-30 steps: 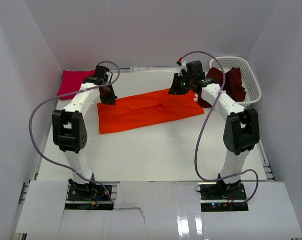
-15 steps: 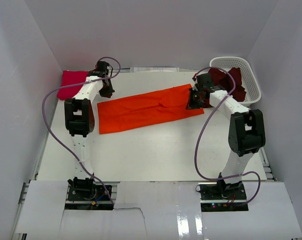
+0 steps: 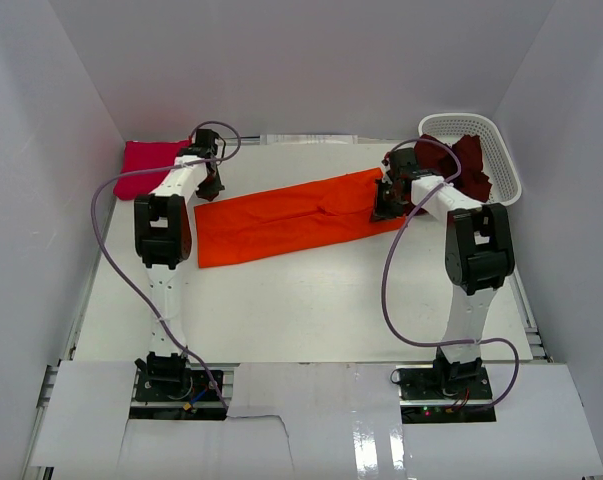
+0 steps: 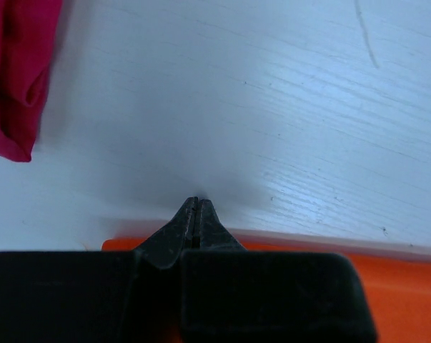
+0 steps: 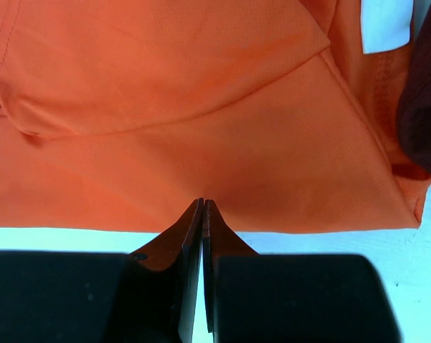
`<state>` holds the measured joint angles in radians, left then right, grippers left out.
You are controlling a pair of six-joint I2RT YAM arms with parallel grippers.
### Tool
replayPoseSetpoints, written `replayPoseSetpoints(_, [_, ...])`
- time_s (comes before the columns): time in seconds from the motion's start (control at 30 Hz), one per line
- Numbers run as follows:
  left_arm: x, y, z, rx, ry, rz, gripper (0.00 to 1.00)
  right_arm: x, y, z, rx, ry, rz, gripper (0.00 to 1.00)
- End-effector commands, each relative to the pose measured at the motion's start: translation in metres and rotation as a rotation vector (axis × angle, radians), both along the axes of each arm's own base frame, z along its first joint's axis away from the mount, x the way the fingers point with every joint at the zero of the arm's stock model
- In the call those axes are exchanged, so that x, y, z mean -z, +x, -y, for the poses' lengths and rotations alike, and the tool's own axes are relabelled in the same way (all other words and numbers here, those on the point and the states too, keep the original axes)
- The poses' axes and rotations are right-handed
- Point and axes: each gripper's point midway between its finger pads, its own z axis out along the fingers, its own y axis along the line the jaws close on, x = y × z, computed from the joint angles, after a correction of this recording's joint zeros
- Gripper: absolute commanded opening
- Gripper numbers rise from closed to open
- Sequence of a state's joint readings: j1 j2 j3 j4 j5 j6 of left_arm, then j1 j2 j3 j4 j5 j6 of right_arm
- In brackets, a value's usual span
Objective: Fold and stack the t-shirts
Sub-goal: Rotate the tshirt 90 degrees
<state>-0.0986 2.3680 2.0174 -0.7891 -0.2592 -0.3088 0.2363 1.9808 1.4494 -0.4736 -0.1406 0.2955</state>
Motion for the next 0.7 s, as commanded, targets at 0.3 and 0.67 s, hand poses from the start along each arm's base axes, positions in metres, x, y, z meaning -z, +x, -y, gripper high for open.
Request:
replayPoseSetpoints(0.3, [0.009,-0.008,-0.005,-0.019,-0.011,-0.021,0.03,0.006,0.019,0.001,0.022,0.02,-0.013,0.08])
replayPoseSetpoints(0.67, [0.01,-0.089,-0.01,-0.085,-0.014,-0.132,0.04,0.017,0.037,-0.004,0.013,0.054,-0.028,0.08])
